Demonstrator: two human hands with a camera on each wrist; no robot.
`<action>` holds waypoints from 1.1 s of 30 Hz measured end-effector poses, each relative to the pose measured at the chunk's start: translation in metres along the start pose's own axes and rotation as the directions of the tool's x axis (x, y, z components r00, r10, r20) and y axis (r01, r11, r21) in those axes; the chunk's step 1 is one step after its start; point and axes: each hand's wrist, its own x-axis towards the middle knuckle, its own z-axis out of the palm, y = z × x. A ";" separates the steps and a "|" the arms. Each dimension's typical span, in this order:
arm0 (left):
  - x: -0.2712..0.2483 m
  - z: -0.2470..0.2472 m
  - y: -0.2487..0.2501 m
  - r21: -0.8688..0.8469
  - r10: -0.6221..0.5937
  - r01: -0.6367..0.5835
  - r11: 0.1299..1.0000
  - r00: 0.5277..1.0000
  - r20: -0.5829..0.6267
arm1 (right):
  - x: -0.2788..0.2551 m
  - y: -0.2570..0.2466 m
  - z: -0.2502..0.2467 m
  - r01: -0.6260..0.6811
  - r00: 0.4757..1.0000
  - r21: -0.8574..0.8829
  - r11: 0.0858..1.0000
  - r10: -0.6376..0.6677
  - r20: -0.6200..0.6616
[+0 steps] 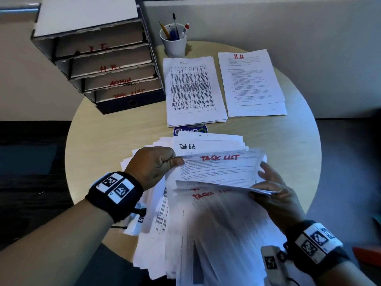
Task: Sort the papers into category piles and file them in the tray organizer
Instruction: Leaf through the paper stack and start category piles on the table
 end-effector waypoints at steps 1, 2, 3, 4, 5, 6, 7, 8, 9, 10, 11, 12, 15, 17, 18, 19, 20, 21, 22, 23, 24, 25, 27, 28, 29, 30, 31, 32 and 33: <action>0.002 0.000 0.000 0.008 0.015 -0.015 1.000 1.000 0.018 | 0.006 -0.003 0.002 0.019 1.000 -0.033 0.999 -0.019 -0.009; 0.003 -0.001 0.000 0.018 0.027 -0.028 0.999 0.999 0.039 | 0.012 -0.007 0.005 0.014 1.000 -0.054 0.998 -0.015 -0.013; 0.003 -0.001 -0.001 0.023 0.041 -0.042 0.999 0.997 0.060 | 0.018 -0.008 0.007 -0.002 1.000 -0.056 0.998 0.000 -0.028; 0.004 -0.002 -0.001 0.020 0.050 -0.052 0.998 0.996 0.079 | 0.023 -0.010 0.008 -0.026 0.998 -0.057 0.998 0.022 -0.060; 0.004 -0.003 -0.001 0.006 0.044 -0.045 0.999 0.994 0.099 | 0.027 -0.009 0.008 -0.049 0.994 -0.065 0.997 0.042 -0.099; 0.005 -0.004 -0.002 -0.016 0.012 -0.010 1.000 0.993 0.119 | 0.029 -0.011 0.006 -0.072 0.989 -0.086 0.994 0.060 -0.134; 0.006 -0.005 -0.004 -0.046 -0.044 0.051 0.998 0.989 0.142 | 0.029 -0.010 0.003 -0.084 0.985 -0.103 0.991 0.067 -0.158; 0.006 -0.005 -0.007 -0.076 -0.114 0.128 0.989 0.979 0.169 | 0.027 -0.010 -0.001 -0.092 0.983 -0.105 0.990 0.074 -0.168; 0.007 -0.005 -0.012 -0.102 -0.180 0.203 0.974 0.964 0.194 | 0.023 -0.010 -0.007 -0.090 0.985 -0.087 0.992 0.076 -0.153; 0.006 -0.006 -0.016 -0.123 -0.229 0.257 0.959 0.951 0.208 | 0.017 -0.011 -0.013 -0.088 0.989 -0.072 0.994 0.079 -0.122; 0.006 -0.005 -0.020 -0.135 -0.263 0.295 0.946 0.942 0.210 | 0.011 -0.010 -0.020 -0.074 0.995 -0.066 0.995 0.069 -0.074; 0.004 -0.005 -0.023 -0.144 -0.290 0.322 0.936 0.935 0.205 | 0.004 -0.014 -0.024 -0.058 0.998 -0.058 0.997 0.057 -0.020; 0.002 -0.001 -0.024 -0.171 -0.337 0.370 0.913 0.922 0.191 | -0.007 -0.017 -0.031 -0.013 0.998 -0.057 0.998 0.016 0.055; 0.002 0.000 -0.018 -0.202 -0.325 0.356 0.912 0.930 0.172 | -0.003 -0.020 -0.024 -0.054 0.997 -0.014 0.998 0.055 0.048; 0.002 0.000 -0.013 -0.221 -0.301 0.331 0.917 0.940 0.160 | 0.001 -0.020 -0.019 -0.092 0.995 0.070 0.993 0.088 0.056; 0.001 0.000 -0.006 -0.244 -0.268 0.298 0.923 0.952 0.149 | 0.008 -0.012 -0.016 -0.133 0.990 0.143 0.981 0.125 0.069; 0.000 -0.002 0.002 -0.267 -0.227 0.257 0.929 0.964 0.140 | 0.013 -0.006 -0.011 -0.156 0.987 0.169 0.973 0.145 0.073; -0.003 -0.003 0.010 -0.284 -0.176 0.208 0.936 0.975 0.132 | 0.017 -0.002 -0.007 -0.180 0.983 0.137 0.974 0.172 0.068; -0.006 -0.004 0.020 -0.289 -0.113 0.144 0.946 0.986 0.122 | 0.020 0.004 -0.004 -0.197 0.979 0.091 0.976 0.192 0.065; -0.010 -0.006 0.029 -0.289 -0.043 0.073 0.954 0.993 0.112 | 0.022 0.008 -0.004 -0.229 0.972 0.073 0.971 0.225 0.063; -0.014 -0.007 0.037 -0.289 0.029 0.001 0.957 0.994 0.101 | 0.021 0.007 -0.003 -0.247 0.968 0.084 0.965 0.241 0.074; -0.020 -0.008 0.044 -0.290 0.093 -0.063 0.955 0.992 0.089 | 0.020 0.008 -0.005 -0.252 0.966 0.086 0.964 0.245 0.080; -0.031 -0.009 0.053 -0.319 0.144 -0.118 0.940 0.988 0.059 | 0.013 0.005 -0.008 -0.212 0.975 0.054 0.976 0.208 0.077; -0.037 -0.009 0.056 -0.367 0.108 -0.086 0.926 0.993 0.040 | 0.010 0.009 -0.013 -0.208 0.976 0.053 0.977 0.204 0.076; -0.042 -0.007 0.059 -0.449 0.027 -0.008 0.893 0.999 0.038 | 0.006 0.012 -0.019 -0.220 0.973 0.066 0.973 0.214 0.087; -0.048 -0.004 0.060 -0.548 -0.076 0.099 0.831 0.995 0.064 | 0.002 0.014 -0.024 -0.236 0.967 0.071 0.969 0.228 0.113; -0.052 -0.001 0.063 -0.653 -0.171 0.203 0.729 0.979 0.114 | 0.000 0.015 -0.028 -0.261 0.961 0.068 0.963 0.252 0.112; -0.057 0.007 0.061 -0.733 -0.248 0.296 0.612 0.952 0.176 | -0.001 0.013 -0.029 -0.269 0.961 0.071 0.961 0.262 0.089; -0.060 0.016 0.059 -0.770 -0.311 0.375 0.516 0.920 0.239 | -0.002 0.012 -0.029 -0.257 0.967 0.093 0.962 0.255 0.030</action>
